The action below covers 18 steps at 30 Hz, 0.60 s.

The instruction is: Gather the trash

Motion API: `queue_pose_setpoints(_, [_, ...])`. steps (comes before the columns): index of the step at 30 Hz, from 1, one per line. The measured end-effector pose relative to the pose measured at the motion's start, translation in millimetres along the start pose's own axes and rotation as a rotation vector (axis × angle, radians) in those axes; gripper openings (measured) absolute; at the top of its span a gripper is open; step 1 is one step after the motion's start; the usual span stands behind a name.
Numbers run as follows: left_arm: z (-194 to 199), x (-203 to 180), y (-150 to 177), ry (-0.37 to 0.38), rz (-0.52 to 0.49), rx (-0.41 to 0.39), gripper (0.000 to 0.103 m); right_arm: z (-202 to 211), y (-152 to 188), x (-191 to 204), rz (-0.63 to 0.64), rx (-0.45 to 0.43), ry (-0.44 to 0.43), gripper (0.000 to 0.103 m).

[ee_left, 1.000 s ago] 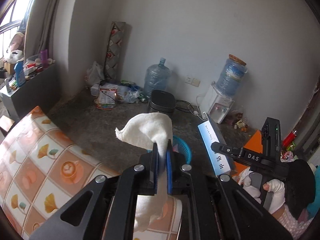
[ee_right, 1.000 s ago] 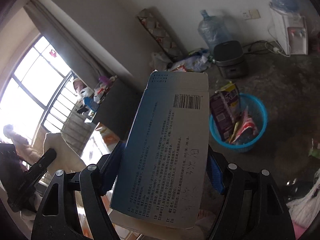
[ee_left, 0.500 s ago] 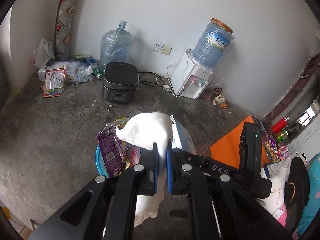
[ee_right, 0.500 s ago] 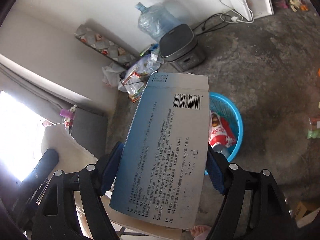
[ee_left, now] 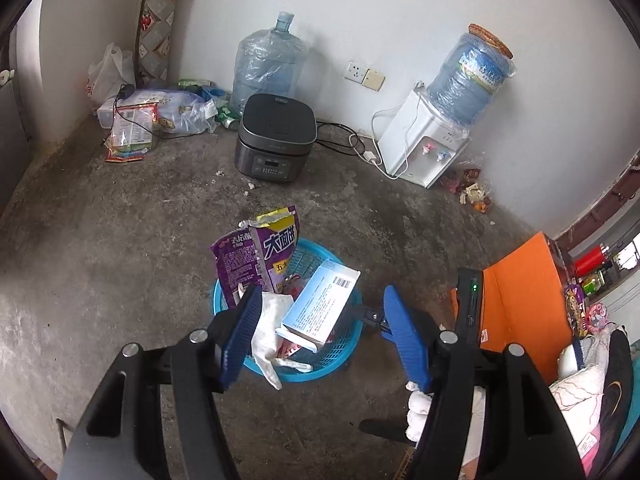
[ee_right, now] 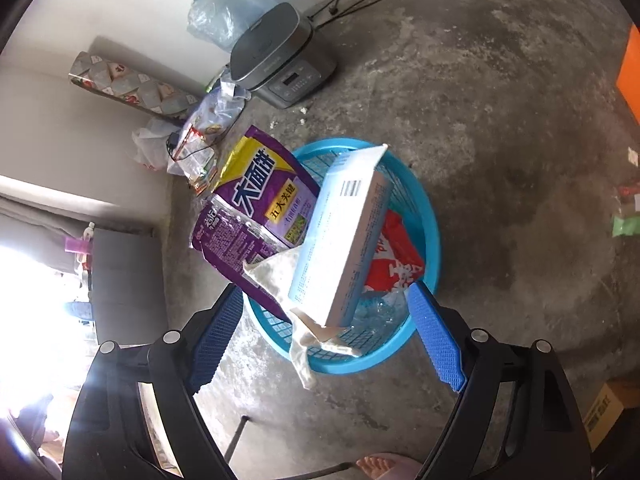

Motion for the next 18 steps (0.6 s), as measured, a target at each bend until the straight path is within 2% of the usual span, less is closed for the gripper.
queue_pose_setpoints(4, [41, -5, -4, -0.002, -0.003, -0.057, 0.065, 20, 0, 27, 0.055, -0.047, -0.028, 0.080])
queue_pose_setpoints(7, [87, -9, -3, -0.028, -0.013, -0.125, 0.073, 43, 8, 57, 0.137, -0.088, -0.060, 0.080])
queue_pose_setpoints(10, [144, -8, 3, -0.087, -0.008, -0.208, 0.087, 78, 26, 92, 0.247, -0.148, -0.104, 0.080])
queue_pose_setpoints(11, [165, -7, 7, -0.120, -0.001, -0.234, 0.095, 91, 34, 106, 0.291, -0.173, -0.123, 0.080])
queue_pose_setpoints(12, [186, -6, 11, -0.160, 0.013, -0.257, 0.098, 105, 43, 119, 0.335, -0.197, -0.139, 0.080])
queue_pose_setpoints(15, [250, 1, 31, -0.303, 0.073, -0.336, 0.098, 147, 75, 157, 0.492, -0.271, -0.180, 0.082])
queue_pose_setpoints(18, [306, 12, 62, -0.520, 0.138, -0.385, 0.098, 185, 112, 187, 0.642, -0.345, -0.222, 0.087])
Point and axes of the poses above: each gripper's, at about its wrist camera, not at the fingertips, and z roughly against the way its jaws point, x to its left, y to its underside, the point moved 4 cm from there along -z, roughly the way its jaws point, and after that the axes turned 1 degree about -y, right-handed, at the moved point
